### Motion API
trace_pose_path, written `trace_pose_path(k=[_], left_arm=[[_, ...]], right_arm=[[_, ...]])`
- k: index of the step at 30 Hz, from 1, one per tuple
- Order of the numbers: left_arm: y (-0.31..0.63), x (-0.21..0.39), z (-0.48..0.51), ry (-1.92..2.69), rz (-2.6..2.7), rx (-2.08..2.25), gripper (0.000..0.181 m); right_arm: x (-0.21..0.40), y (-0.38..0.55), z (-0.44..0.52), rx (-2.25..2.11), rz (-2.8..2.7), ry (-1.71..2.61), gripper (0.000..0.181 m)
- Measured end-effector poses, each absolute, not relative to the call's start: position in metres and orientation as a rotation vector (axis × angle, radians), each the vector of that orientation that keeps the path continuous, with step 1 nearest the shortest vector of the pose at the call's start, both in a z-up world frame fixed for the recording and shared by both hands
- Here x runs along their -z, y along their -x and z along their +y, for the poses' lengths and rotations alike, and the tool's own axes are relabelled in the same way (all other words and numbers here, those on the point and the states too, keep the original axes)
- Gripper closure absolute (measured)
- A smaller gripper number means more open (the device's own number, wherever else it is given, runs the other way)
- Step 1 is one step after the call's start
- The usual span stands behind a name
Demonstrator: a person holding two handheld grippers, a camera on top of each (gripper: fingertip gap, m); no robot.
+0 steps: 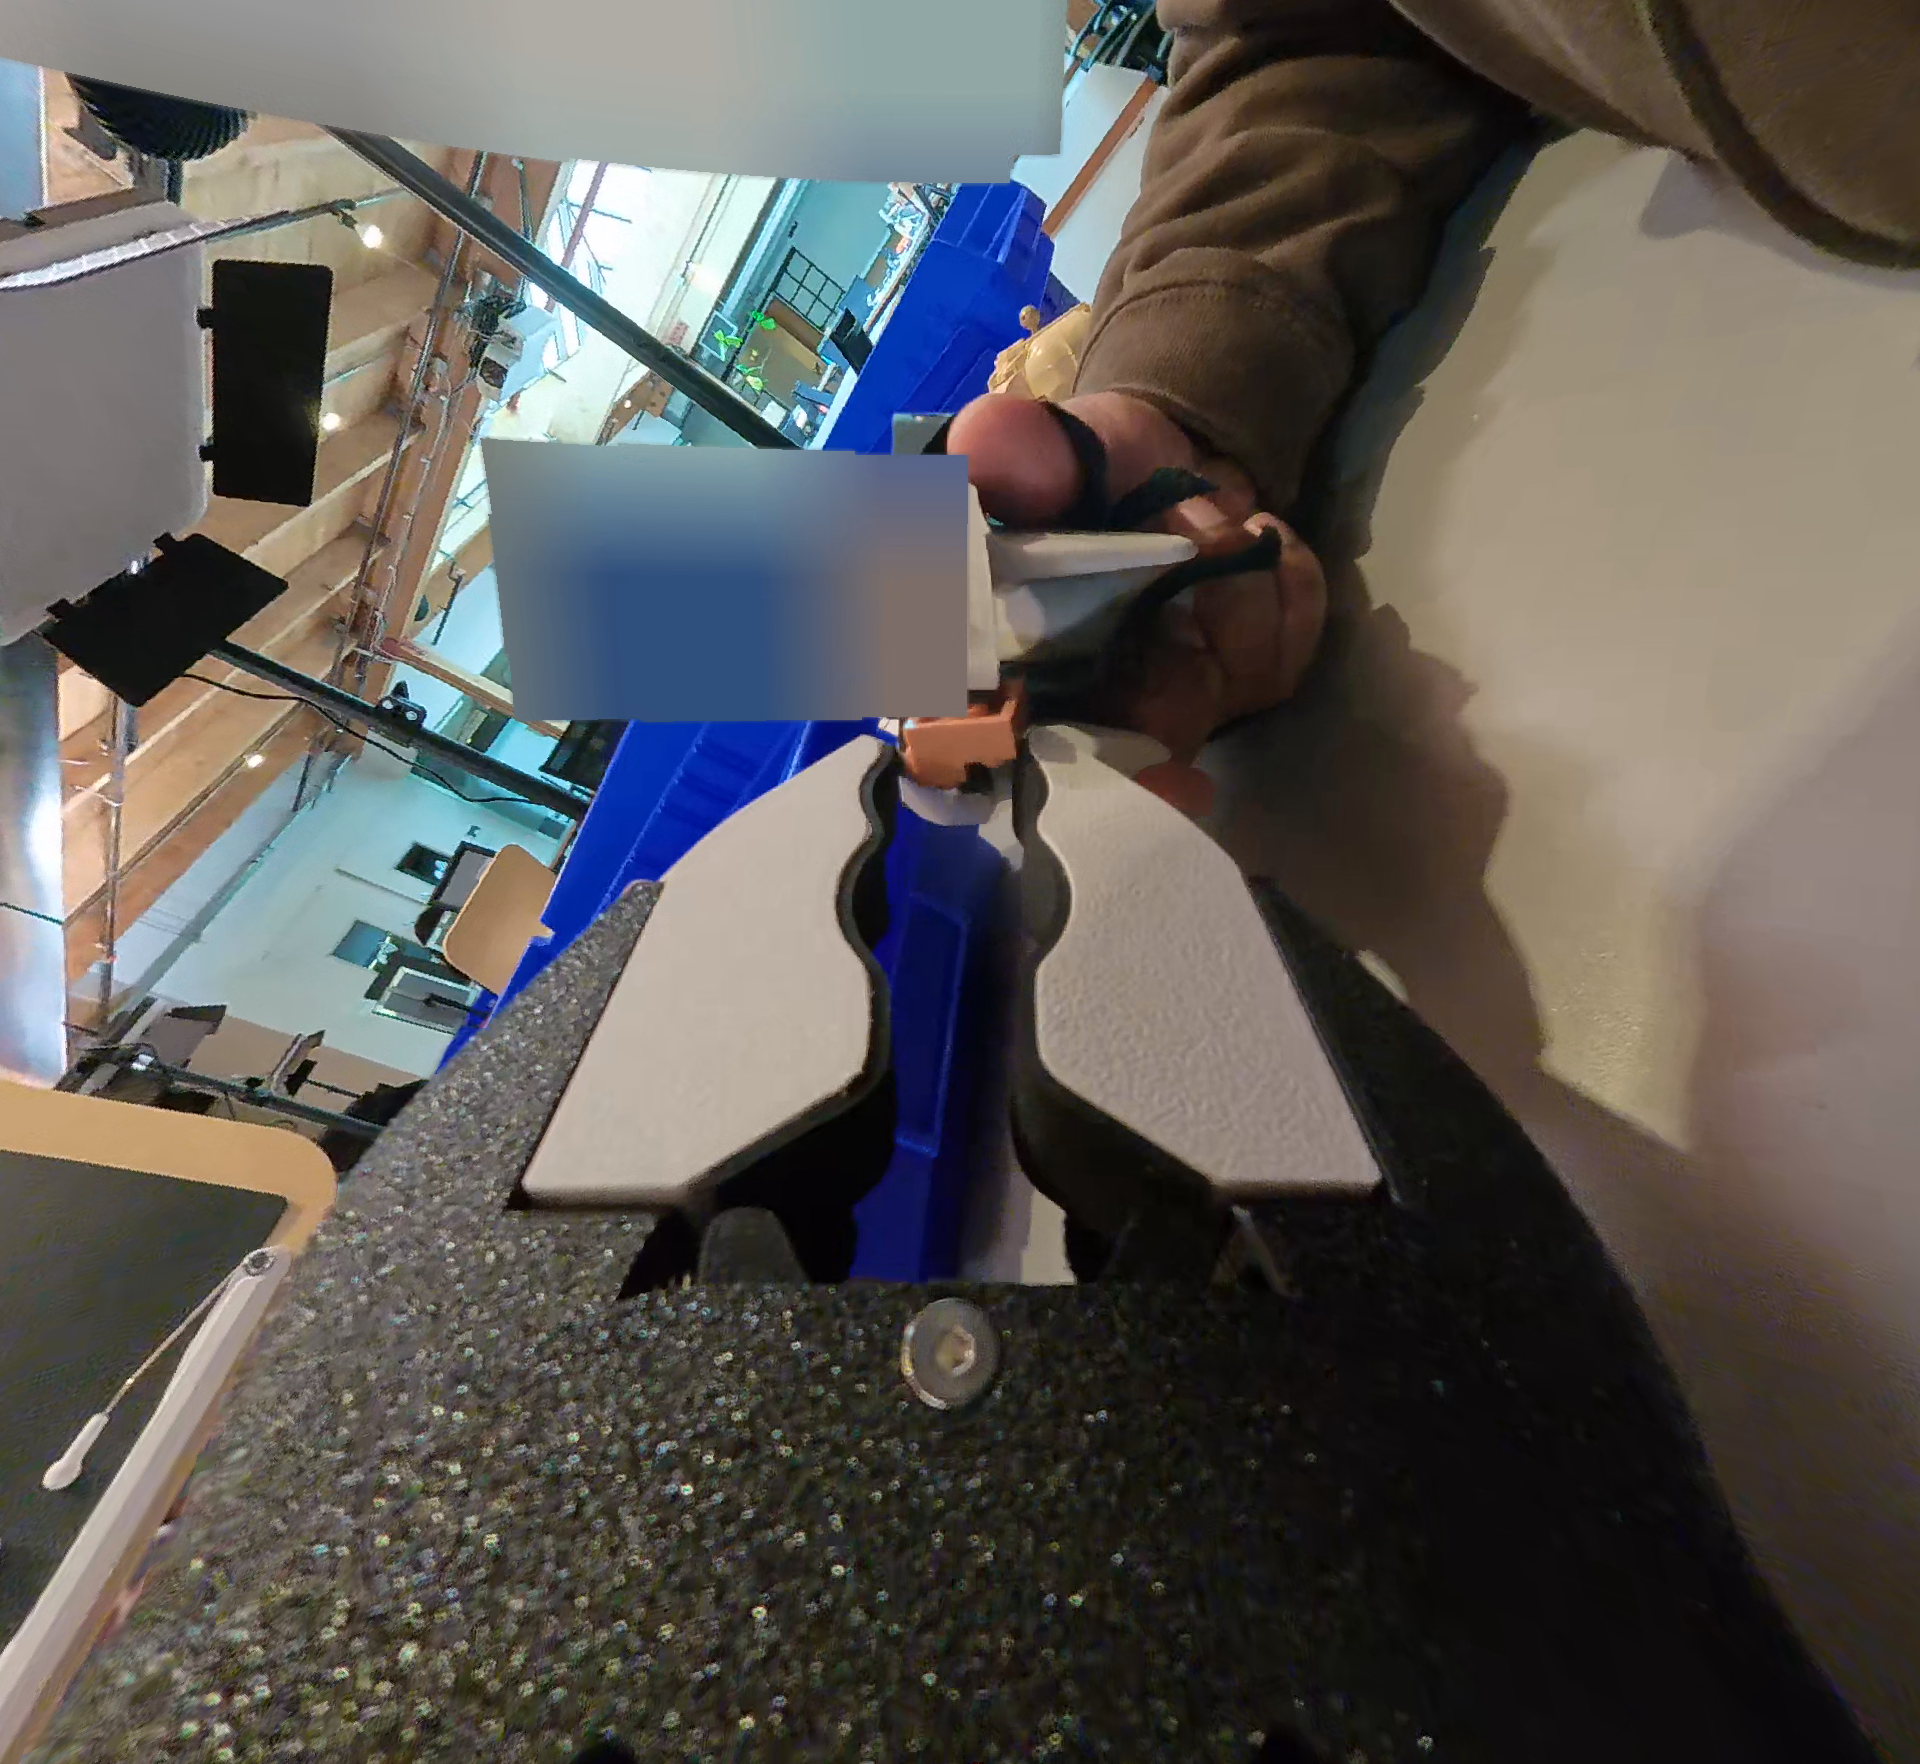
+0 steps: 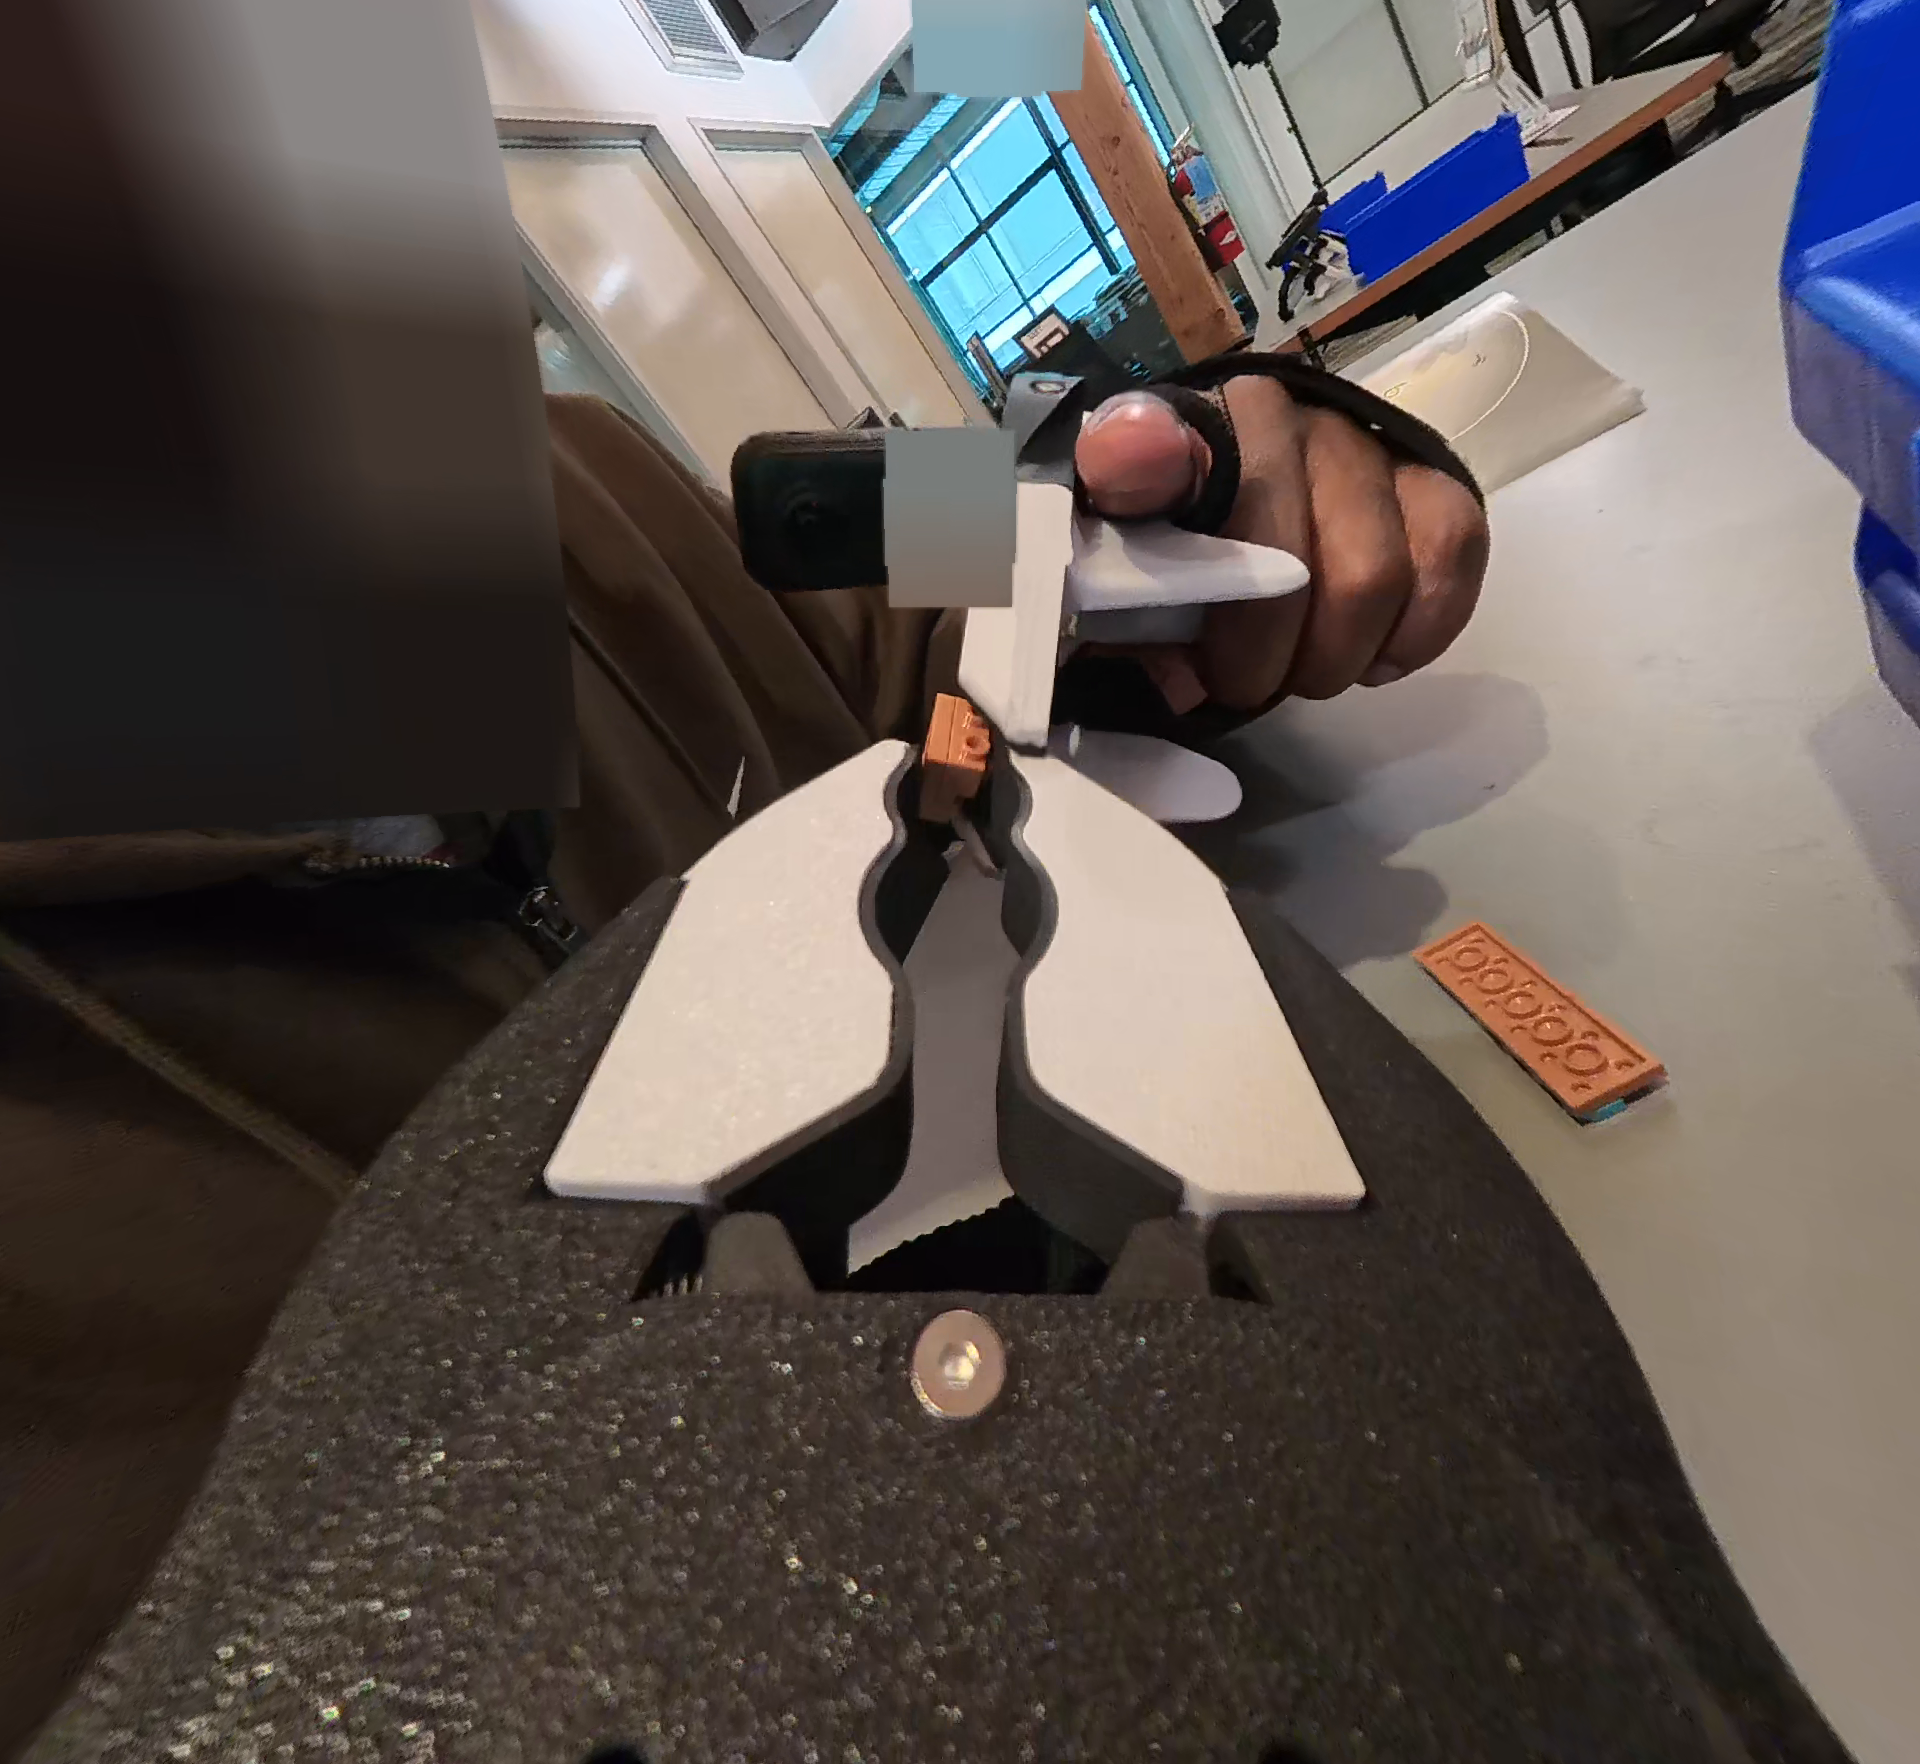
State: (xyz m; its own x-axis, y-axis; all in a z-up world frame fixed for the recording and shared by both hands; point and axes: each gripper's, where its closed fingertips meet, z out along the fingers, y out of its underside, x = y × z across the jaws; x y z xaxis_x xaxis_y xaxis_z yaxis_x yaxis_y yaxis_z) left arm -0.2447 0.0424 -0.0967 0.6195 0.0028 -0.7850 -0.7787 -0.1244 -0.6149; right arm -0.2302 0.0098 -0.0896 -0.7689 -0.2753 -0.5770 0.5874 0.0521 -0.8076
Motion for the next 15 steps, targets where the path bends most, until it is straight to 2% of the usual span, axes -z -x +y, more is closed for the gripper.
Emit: trace_pose_path(k=[15], left_arm=[[0.2489, 0.096, 0.0424, 1.562, 0.677, -0.877, 0.165]], right_arm=[[0.0895, 0.231, 0.0096, 1.78, 1.701, -0.327, 0.167]])
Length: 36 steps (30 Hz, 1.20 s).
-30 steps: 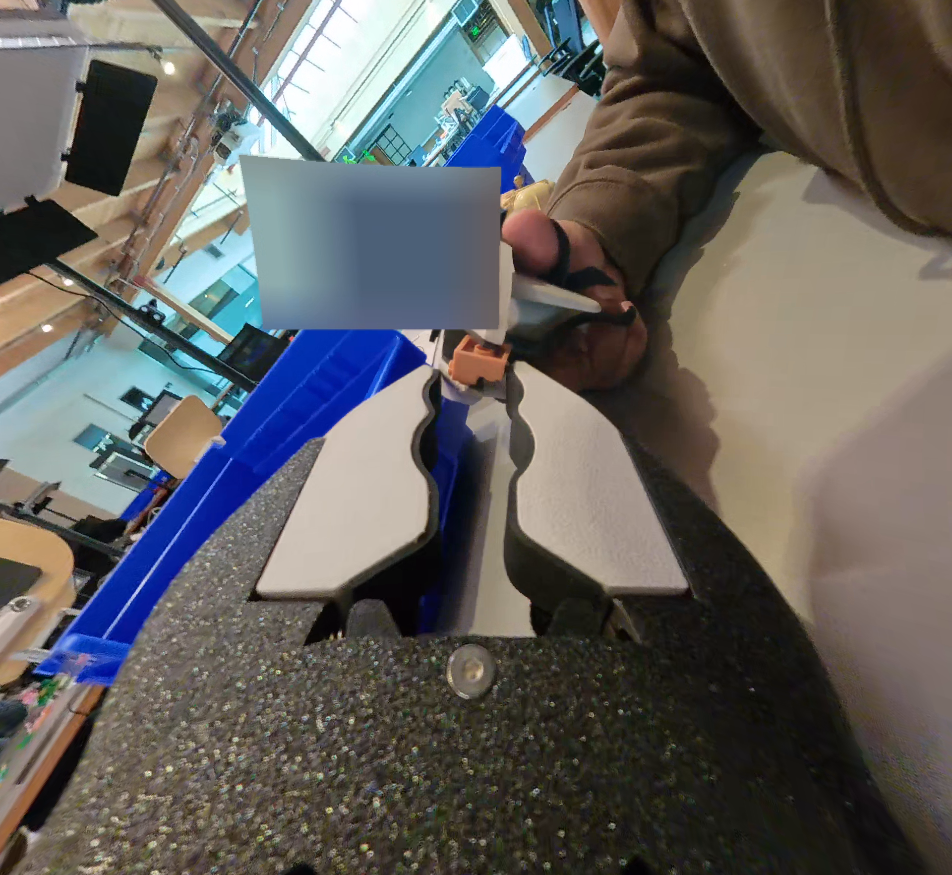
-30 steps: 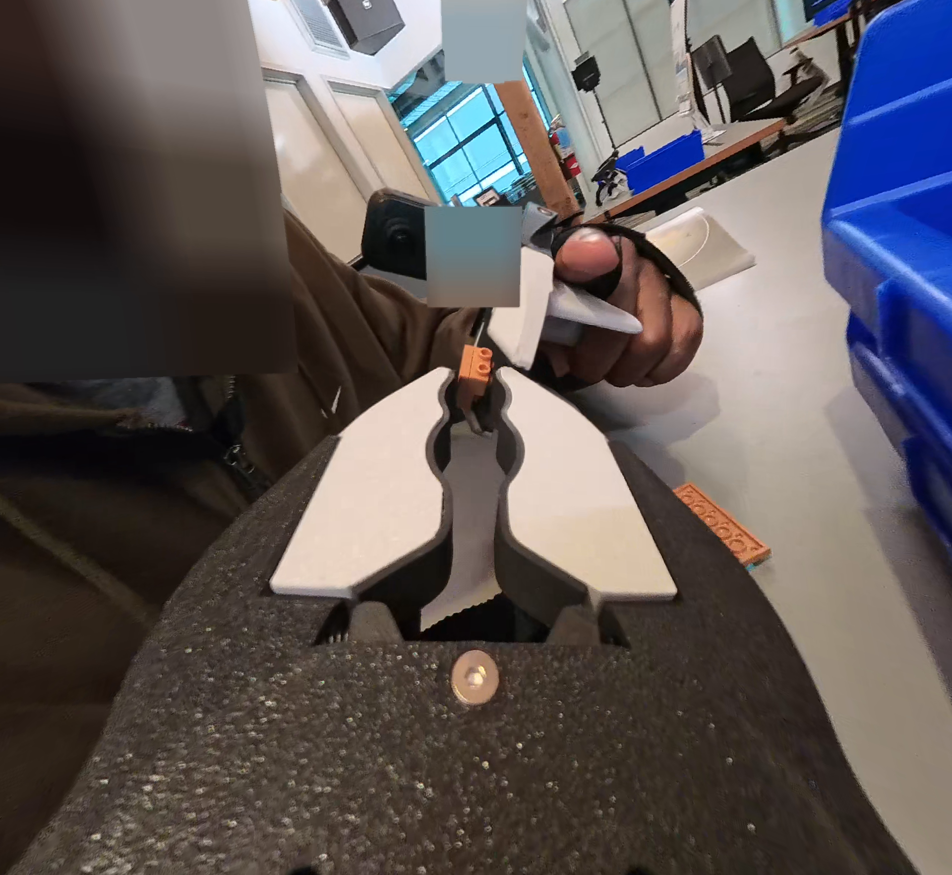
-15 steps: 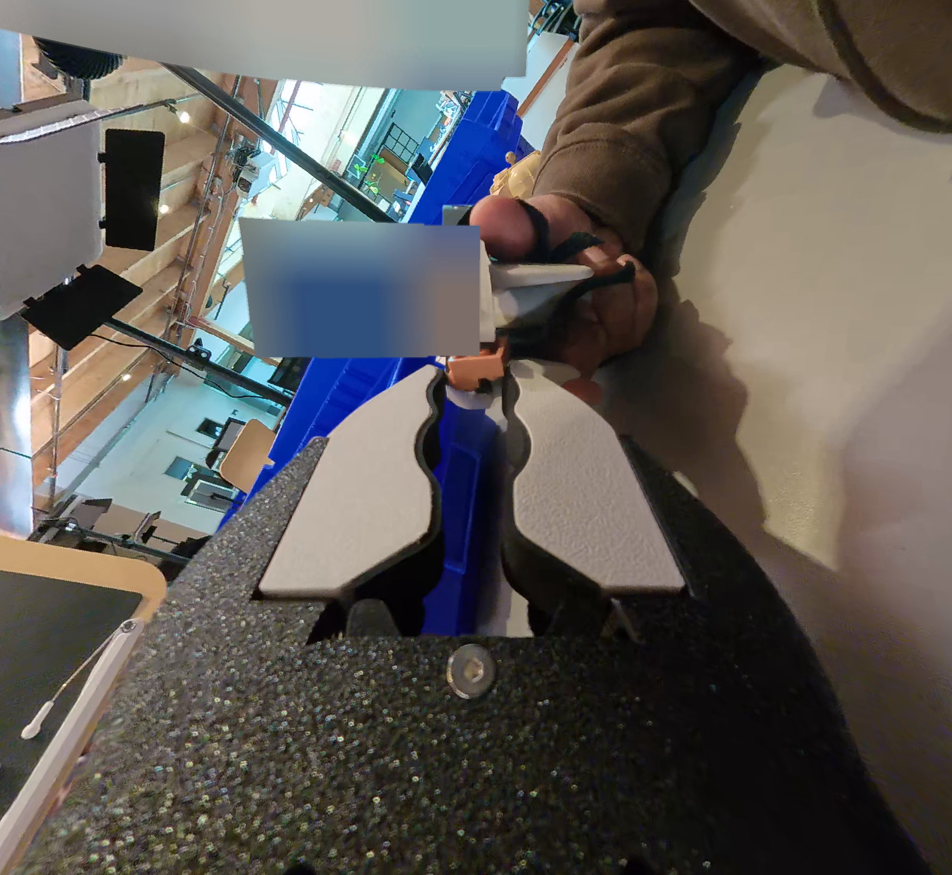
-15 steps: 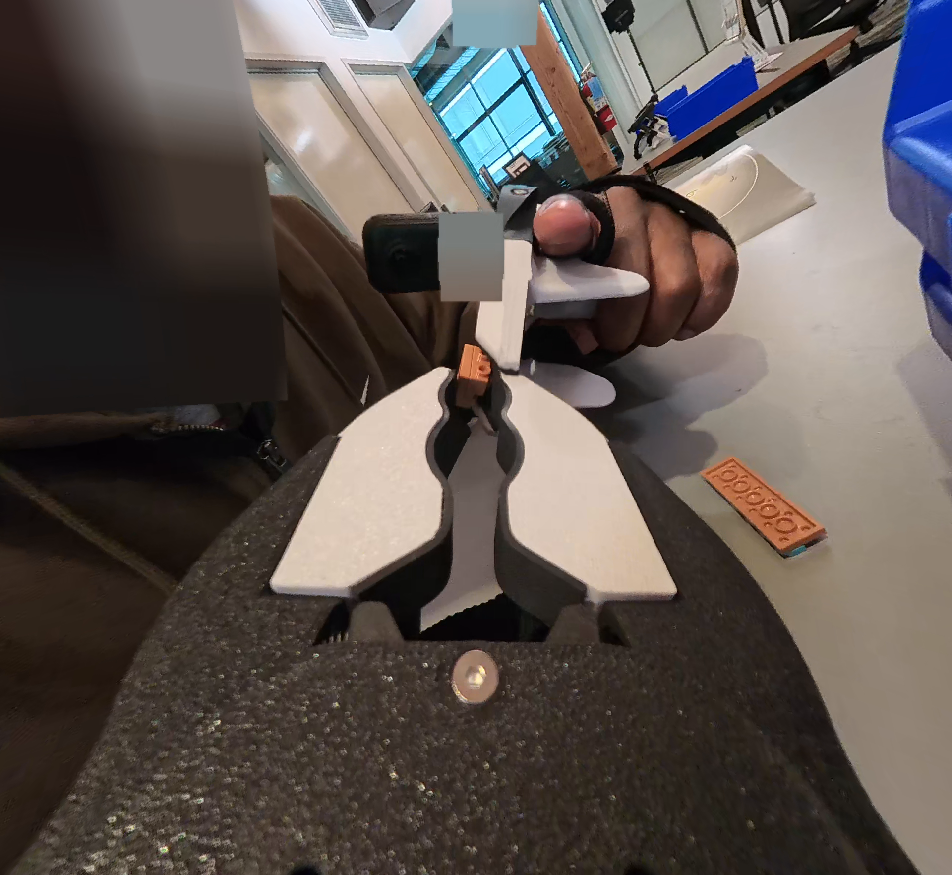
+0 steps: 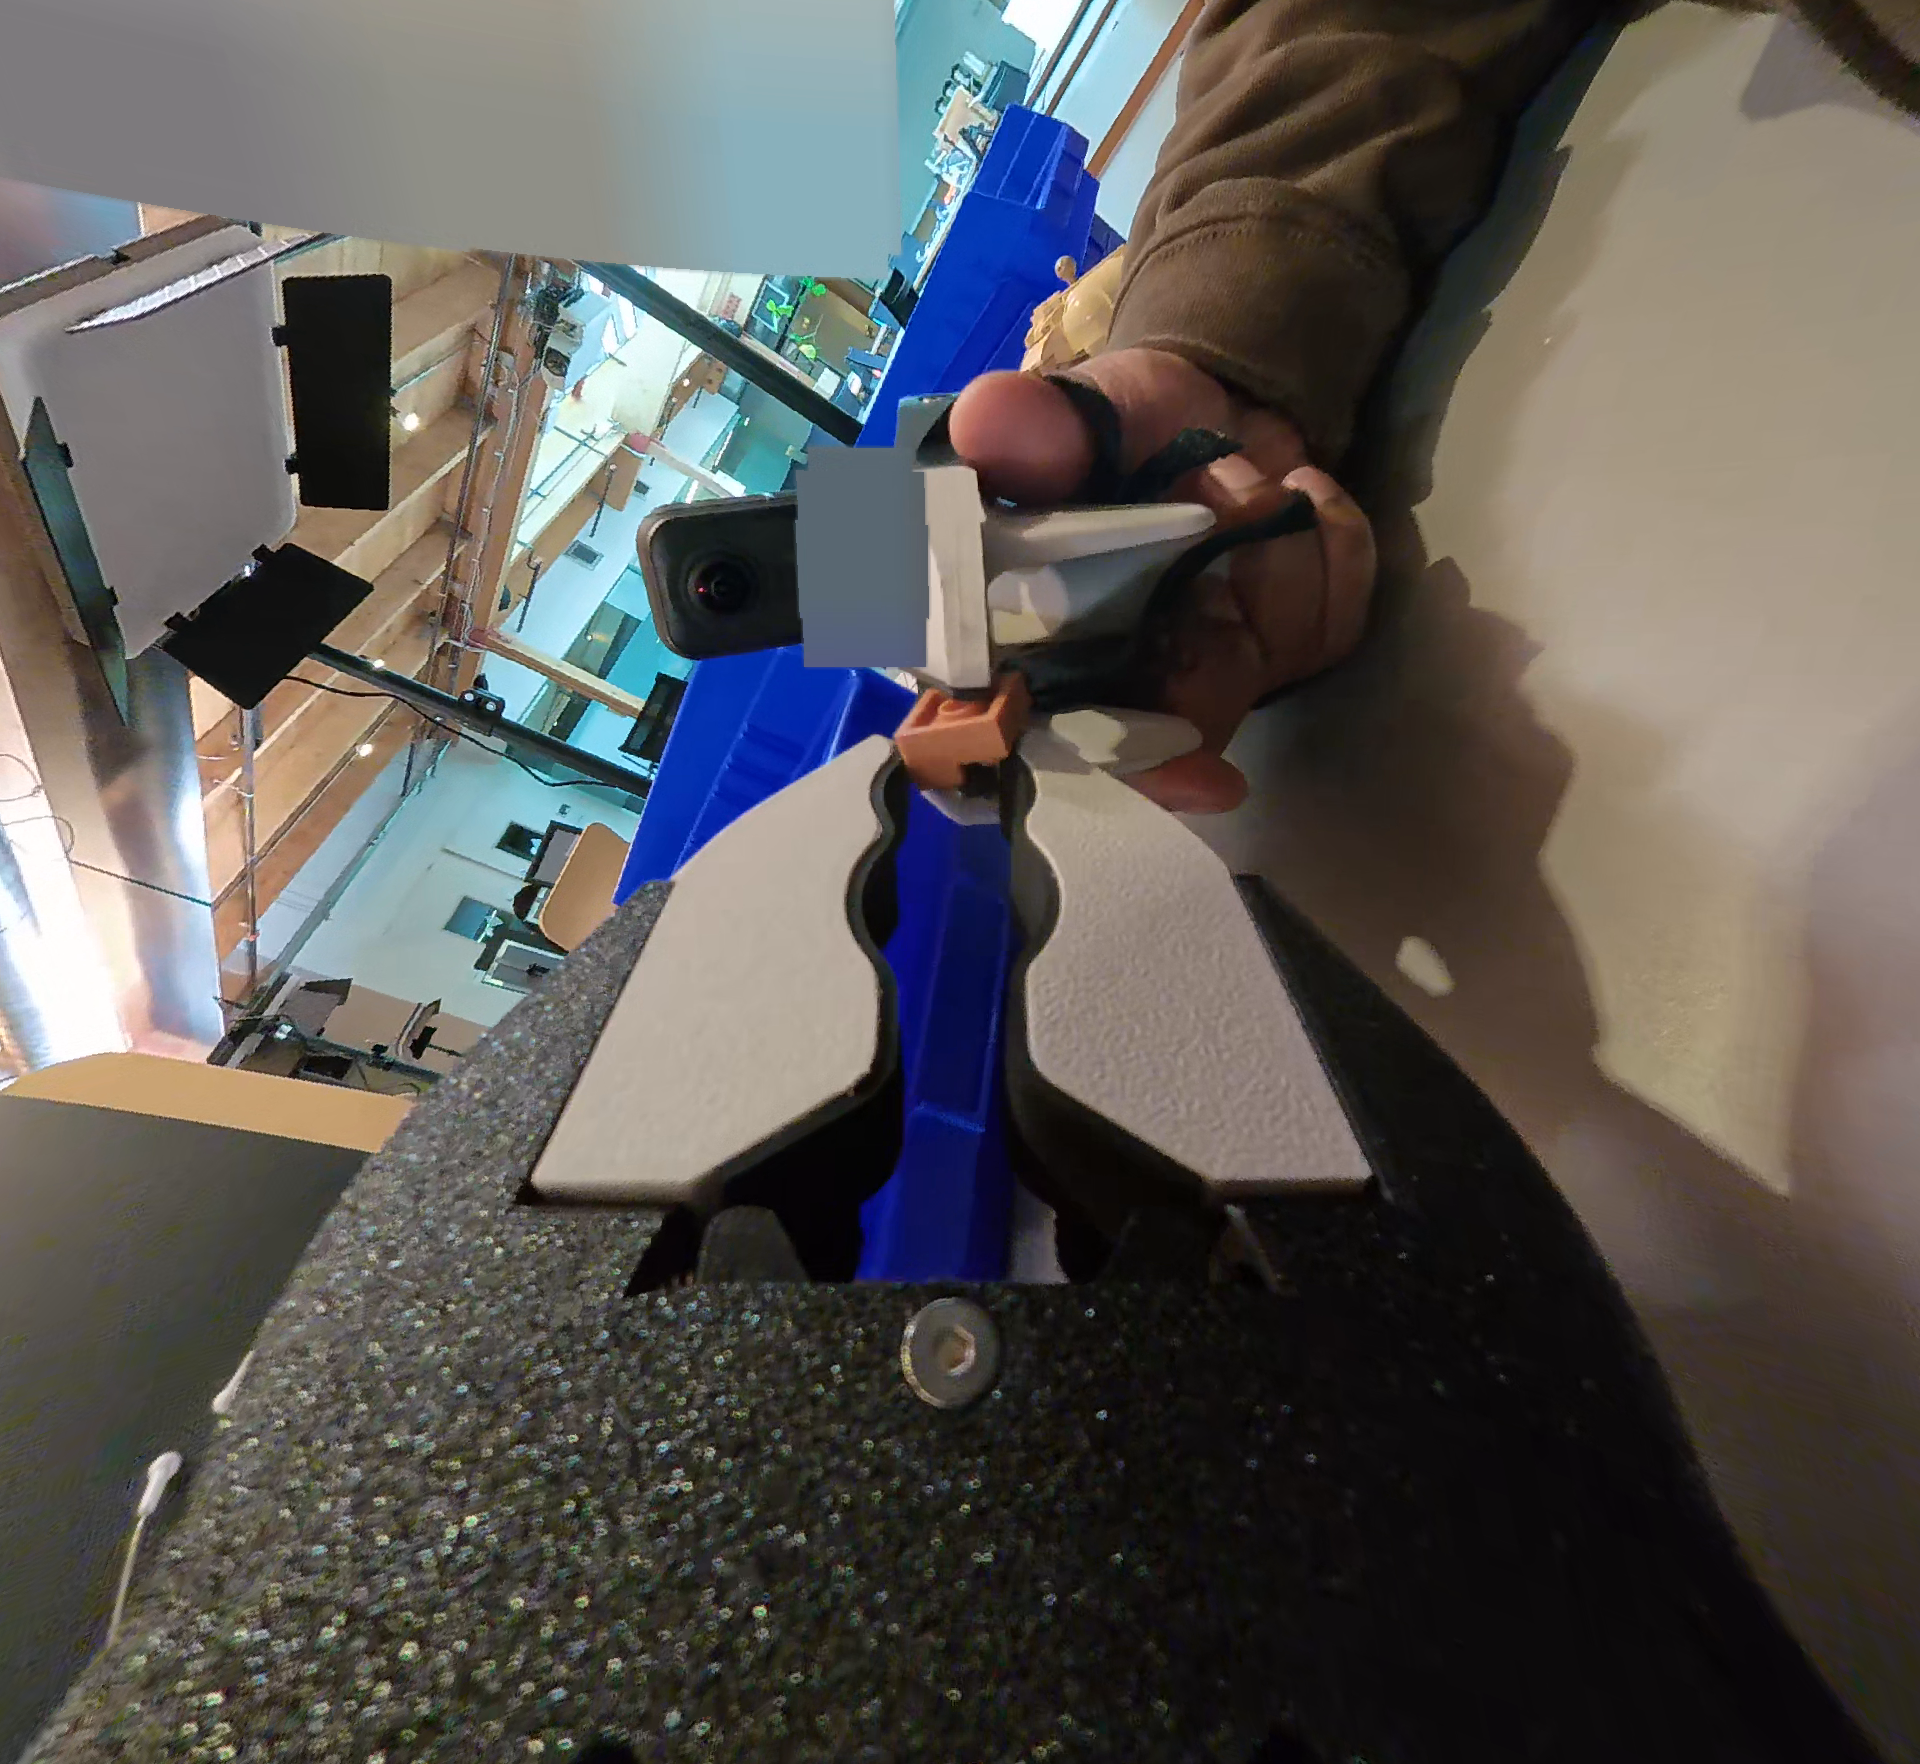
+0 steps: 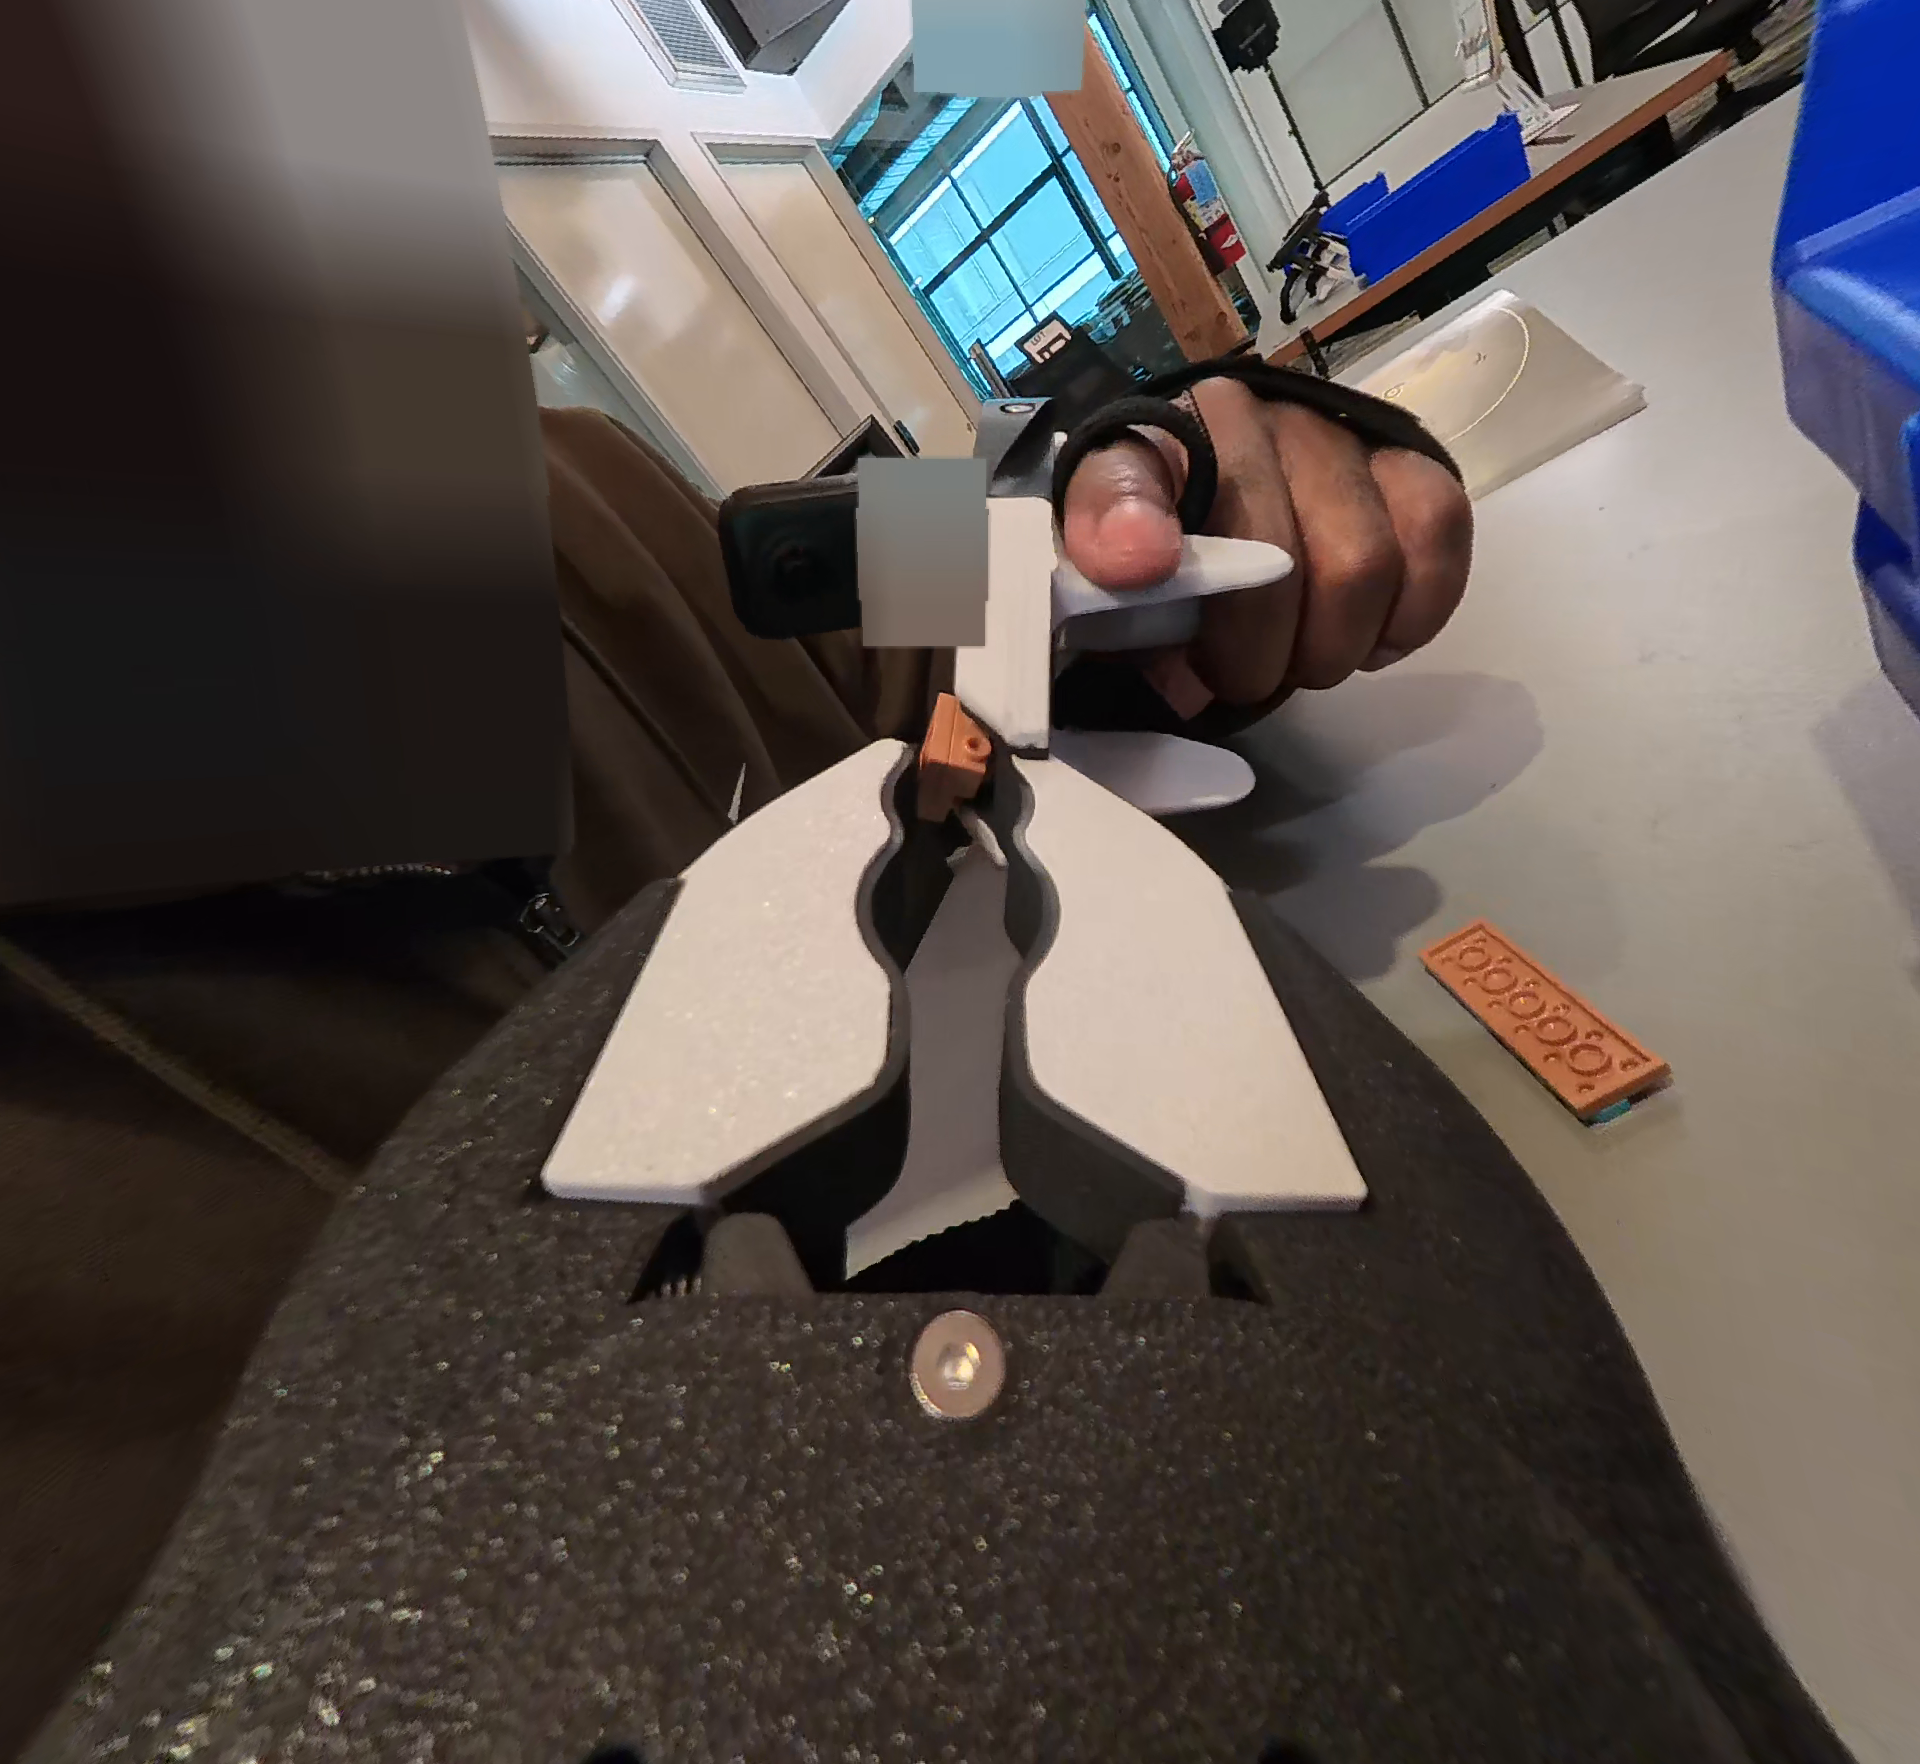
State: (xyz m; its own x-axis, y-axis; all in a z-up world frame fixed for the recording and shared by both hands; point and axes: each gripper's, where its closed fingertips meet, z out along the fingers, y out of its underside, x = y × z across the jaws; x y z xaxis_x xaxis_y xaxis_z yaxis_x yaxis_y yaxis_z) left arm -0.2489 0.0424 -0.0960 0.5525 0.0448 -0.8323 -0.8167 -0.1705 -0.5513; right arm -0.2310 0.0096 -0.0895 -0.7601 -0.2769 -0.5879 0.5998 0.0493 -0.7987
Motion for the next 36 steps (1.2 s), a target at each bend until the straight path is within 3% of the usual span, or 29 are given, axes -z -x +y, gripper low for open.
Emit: trace_pose_path(k=[36], left_arm=[[0.279, 0.108, 0.038, 1.683, 0.681, -1.119, 0.165]], right_arm=[[0.107, 0.261, 0.003, 1.976, 2.202, -0.489, 0.156]])
